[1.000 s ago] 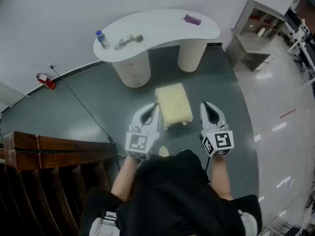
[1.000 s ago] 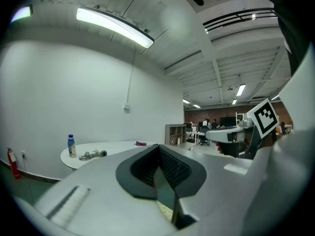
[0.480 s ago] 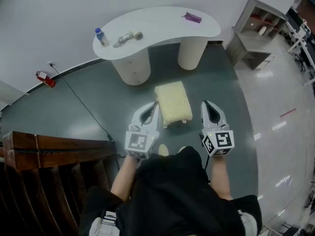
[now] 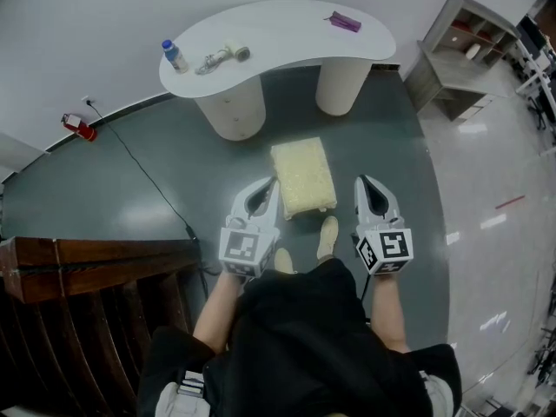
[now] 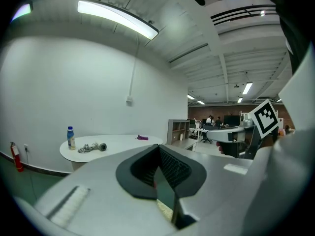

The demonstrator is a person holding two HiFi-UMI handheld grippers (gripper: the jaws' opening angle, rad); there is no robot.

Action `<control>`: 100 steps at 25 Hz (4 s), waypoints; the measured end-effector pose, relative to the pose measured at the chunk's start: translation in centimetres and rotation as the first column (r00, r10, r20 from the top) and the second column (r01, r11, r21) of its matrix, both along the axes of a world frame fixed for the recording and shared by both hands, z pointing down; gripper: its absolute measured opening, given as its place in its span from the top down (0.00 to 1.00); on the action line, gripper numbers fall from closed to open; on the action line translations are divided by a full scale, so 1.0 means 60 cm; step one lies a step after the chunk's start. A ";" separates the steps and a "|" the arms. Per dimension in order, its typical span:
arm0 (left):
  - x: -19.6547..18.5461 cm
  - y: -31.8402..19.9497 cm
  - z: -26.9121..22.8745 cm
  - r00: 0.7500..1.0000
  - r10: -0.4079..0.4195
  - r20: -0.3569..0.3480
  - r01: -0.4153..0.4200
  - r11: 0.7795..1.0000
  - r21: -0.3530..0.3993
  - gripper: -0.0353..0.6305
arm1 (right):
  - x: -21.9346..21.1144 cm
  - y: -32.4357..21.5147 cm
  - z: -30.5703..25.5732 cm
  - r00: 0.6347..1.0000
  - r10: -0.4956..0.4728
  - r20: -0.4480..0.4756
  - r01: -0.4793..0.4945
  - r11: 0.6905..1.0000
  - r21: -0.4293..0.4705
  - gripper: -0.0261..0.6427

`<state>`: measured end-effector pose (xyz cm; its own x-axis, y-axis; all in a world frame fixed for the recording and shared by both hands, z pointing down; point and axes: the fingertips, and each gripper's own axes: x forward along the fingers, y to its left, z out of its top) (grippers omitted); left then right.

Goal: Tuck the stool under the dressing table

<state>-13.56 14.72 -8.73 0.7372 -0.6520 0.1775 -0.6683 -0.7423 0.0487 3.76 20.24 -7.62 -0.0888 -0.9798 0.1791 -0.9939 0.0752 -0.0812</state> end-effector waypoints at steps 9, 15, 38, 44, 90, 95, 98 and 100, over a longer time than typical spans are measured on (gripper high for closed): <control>0.097 -0.099 0.058 0.991 -0.125 0.050 0.128 0.990 -0.055 0.94 | 0.110 -0.124 0.061 0.993 -0.113 0.039 0.115 0.992 -0.052 0.96; 0.151 -0.165 0.095 0.973 -0.222 0.057 0.227 0.969 -0.097 0.94 | 0.161 -0.208 0.093 0.974 -0.222 0.051 0.225 0.972 -0.068 0.96; 0.166 -0.329 0.353 0.955 -0.258 0.144 0.287 0.924 -0.250 0.93 | 0.180 -0.412 0.365 0.953 -0.269 0.139 0.298 0.915 -0.273 0.96; 0.138 -0.375 0.457 0.963 -0.219 0.154 0.257 0.917 -0.305 0.94 | 0.156 -0.447 0.465 0.965 -0.229 0.130 0.260 0.910 -0.323 0.96; 0.094 -0.378 1.176 0.956 -0.217 0.197 0.292 0.743 -0.602 0.76 | 0.147 -0.438 1.177 0.961 -0.136 0.242 0.248 0.814 -0.526 0.90; 0.096 -0.382 1.206 0.958 -0.231 0.169 0.285 0.717 -0.636 0.56 | 0.153 -0.434 1.207 0.934 -0.097 0.344 0.279 0.799 -0.532 0.65; 0.098 -0.384 1.225 0.959 -0.247 0.142 0.278 0.701 -0.657 0.42 | 0.158 -0.436 1.230 0.922 -0.067 0.381 0.280 0.797 -0.535 0.57; 0.099 -0.383 1.239 0.960 -0.250 0.126 0.268 0.691 -0.671 0.37 | 0.158 -0.437 1.244 0.908 -0.046 0.416 0.284 0.798 -0.532 0.53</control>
